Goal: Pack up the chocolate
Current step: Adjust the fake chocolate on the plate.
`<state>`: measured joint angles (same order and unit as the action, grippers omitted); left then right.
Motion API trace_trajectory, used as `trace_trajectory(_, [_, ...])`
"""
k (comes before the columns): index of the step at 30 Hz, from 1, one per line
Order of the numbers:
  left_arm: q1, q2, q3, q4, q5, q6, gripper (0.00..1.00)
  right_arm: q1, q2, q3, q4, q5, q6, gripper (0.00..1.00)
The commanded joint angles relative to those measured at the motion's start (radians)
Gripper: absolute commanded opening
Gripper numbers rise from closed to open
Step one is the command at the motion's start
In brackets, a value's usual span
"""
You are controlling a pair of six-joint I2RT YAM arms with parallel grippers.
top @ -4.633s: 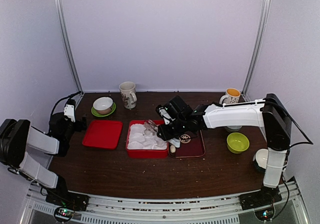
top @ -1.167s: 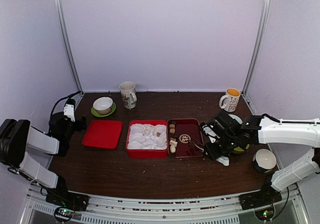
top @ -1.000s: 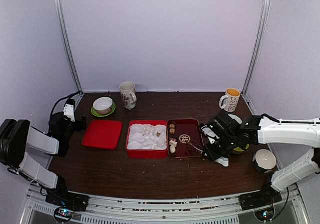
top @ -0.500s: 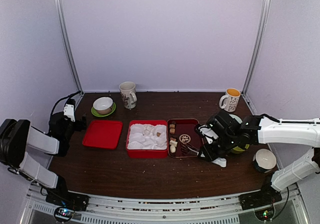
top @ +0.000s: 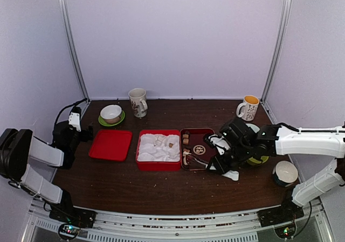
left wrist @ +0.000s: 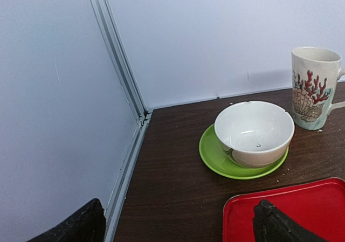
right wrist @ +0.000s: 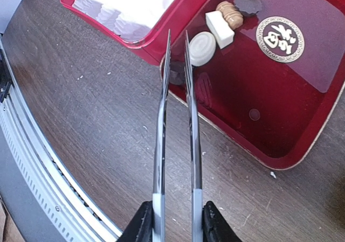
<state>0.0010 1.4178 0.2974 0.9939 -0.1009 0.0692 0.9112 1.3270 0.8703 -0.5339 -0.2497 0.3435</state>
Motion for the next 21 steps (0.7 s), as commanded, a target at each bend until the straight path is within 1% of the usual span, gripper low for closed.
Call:
trace_trajectory(1, [0.009, 0.005, 0.014, 0.054, -0.005, -0.002, 0.98, 0.013, 0.027, 0.039, 0.048, -0.030, -0.001, 0.28])
trace_trajectory(9, [0.010, 0.004, 0.015, 0.053, -0.005, -0.002, 0.98, 0.018, 0.049, 0.045, 0.047, -0.042, -0.009, 0.25])
trace_trajectory(21, [0.009, 0.005, 0.014, 0.053, -0.005, -0.002, 0.98, 0.019, 0.095, 0.066, 0.010, -0.049, -0.033, 0.25])
